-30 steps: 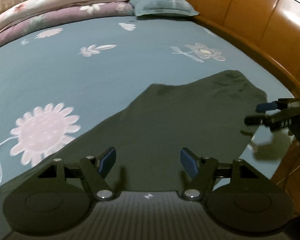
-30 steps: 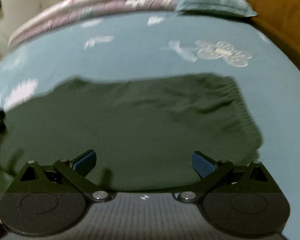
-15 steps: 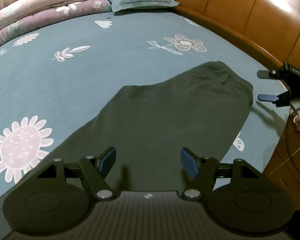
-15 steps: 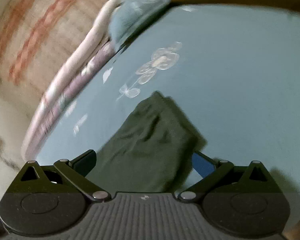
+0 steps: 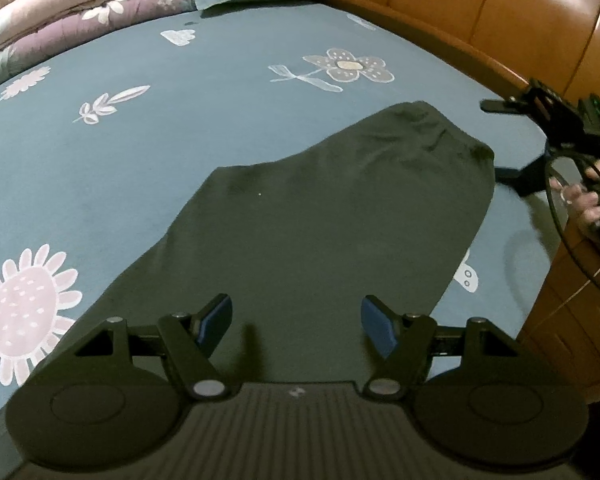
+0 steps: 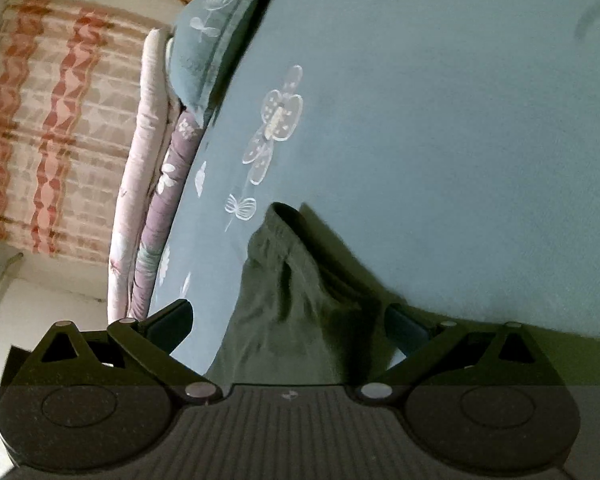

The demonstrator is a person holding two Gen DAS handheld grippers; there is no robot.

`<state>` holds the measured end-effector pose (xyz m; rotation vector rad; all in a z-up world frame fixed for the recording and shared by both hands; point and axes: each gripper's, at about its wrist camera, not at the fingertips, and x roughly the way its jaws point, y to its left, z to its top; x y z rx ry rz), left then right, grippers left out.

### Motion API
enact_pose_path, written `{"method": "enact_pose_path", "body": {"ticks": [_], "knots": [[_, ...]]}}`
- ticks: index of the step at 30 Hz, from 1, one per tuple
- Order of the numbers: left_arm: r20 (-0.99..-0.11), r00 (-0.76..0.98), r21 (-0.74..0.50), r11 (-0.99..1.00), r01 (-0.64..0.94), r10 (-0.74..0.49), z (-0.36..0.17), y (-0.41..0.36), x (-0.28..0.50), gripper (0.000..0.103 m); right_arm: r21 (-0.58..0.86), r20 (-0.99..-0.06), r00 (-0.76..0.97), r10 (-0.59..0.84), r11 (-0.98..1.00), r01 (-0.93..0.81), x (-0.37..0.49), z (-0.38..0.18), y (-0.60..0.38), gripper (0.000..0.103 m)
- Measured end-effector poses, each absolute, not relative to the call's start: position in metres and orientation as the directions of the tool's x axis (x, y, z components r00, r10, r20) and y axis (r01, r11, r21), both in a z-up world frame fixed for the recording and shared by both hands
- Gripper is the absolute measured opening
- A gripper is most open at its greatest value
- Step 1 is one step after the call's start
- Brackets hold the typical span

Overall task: Fold clothes
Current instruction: 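Move the open right gripper down to the trouser waistband, then close the right gripper on the dark green waistband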

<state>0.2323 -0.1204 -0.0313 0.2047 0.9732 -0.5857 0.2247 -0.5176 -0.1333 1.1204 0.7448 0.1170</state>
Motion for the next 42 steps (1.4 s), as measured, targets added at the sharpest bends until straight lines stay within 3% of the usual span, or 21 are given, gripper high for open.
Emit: {"method": "enact_pose_path", "body": {"ticks": [7, 16, 21, 32, 36, 42], "knots": [[-0.825, 0.418, -0.092, 0.821, 0.563, -0.380, -0.031, -0.126, 0.233, 0.072, 0.834, -0.487, 0.741, 0.462, 0.498, 0.237, 0.223, -0.131, -0.505, 0.103], [-0.823, 0.412, -0.107, 0.819, 0.564, -0.392, -0.034, -0.130, 0.232, 0.072, 0.851, -0.399, 0.822, 0.407, 0.499, 0.166, 0.241, -0.138, -0.504, 0.103], [-0.821, 0.417, -0.114, 0.828, 0.549, -0.389, -0.035, -0.127, 0.228, 0.072, 0.835, -0.446, 0.771, 0.456, 0.523, 0.174, 0.238, -0.137, -0.493, 0.103], [-0.815, 0.413, -0.124, 0.819, 0.560, -0.406, -0.037, -0.131, 0.230, 0.072, 0.867, -0.371, 0.809, 0.456, 0.482, 0.125, 0.249, -0.142, -0.492, 0.103], [-0.817, 0.414, -0.130, 0.827, 0.547, -0.402, -0.039, -0.129, 0.229, 0.072, 0.823, -0.397, 0.808, 0.435, 0.558, 0.104, 0.253, -0.140, -0.481, 0.103], [-0.815, 0.430, -0.138, 0.851, 0.507, -0.388, -0.041, -0.118, 0.229, 0.072, 0.768, -0.413, 0.819, 0.399, 0.635, 0.078, 0.244, -0.142, -0.473, 0.093]]}}
